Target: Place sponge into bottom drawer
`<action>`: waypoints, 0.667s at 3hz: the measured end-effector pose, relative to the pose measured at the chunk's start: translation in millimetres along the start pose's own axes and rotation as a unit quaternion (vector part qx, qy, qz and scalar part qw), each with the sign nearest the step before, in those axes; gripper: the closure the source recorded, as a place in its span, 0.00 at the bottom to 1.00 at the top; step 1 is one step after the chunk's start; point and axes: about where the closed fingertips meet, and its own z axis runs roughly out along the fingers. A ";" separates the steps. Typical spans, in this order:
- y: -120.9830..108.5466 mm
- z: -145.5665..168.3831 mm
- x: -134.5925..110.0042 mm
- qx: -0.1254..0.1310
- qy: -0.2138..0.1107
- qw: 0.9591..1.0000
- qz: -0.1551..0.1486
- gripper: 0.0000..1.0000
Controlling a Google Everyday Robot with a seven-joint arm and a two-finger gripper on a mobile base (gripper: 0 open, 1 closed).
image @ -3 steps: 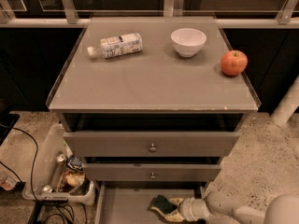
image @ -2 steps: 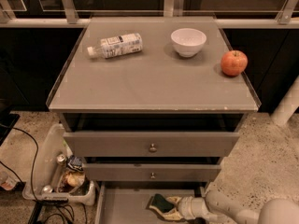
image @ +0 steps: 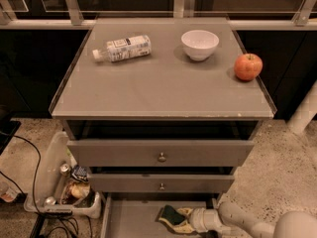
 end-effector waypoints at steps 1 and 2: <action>0.0 0.0 0.0 0.000 0.000 1.000 0.000 0.59; 0.0 0.1 0.0 0.000 0.000 1.000 0.000 0.35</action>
Offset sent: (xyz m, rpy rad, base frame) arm 0.0000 0.0000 0.0000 0.0000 0.0000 0.0000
